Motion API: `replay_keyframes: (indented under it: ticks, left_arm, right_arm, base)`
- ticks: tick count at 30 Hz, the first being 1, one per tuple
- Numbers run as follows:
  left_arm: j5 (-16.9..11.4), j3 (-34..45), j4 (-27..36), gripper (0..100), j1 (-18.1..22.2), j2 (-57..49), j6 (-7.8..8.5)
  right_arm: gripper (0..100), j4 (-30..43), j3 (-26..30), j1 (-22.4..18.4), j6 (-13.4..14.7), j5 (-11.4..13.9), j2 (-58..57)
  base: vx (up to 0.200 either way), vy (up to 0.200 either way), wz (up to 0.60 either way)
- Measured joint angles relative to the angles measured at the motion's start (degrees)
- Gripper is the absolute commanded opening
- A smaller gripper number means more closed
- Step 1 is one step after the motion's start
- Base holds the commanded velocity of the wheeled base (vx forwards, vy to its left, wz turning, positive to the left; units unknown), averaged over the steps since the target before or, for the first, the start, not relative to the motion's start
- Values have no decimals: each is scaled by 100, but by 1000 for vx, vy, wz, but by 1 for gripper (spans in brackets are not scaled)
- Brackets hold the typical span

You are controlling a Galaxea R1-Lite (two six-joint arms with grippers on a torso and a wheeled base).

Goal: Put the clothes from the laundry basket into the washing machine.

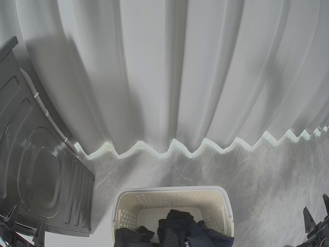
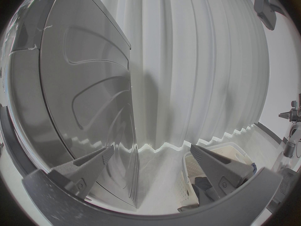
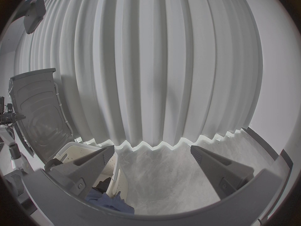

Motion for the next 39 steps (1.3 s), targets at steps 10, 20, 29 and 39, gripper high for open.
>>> replay_keyframes:
  ticks: [10,20,29,39]
  left_arm:
    - [2,0,0,100,0,0,0]
    - [2,0,2,100,0,0,0]
    - [0,0,0,100,0,0,0]
    - [2,0,2,100,0,0,0]
  right_arm:
    - [100,0,0,-5,2,-2,0]
    - [100,0,-2,0,2,-2,0]
    - [100,0,-2,-5,5,-2,0]
    - [100,0,-2,-5,2,-5,0]
  base:
    - [0,0,0]
    - [0,0,0]
    - [-178,0,0]
    - [-200,0,0]
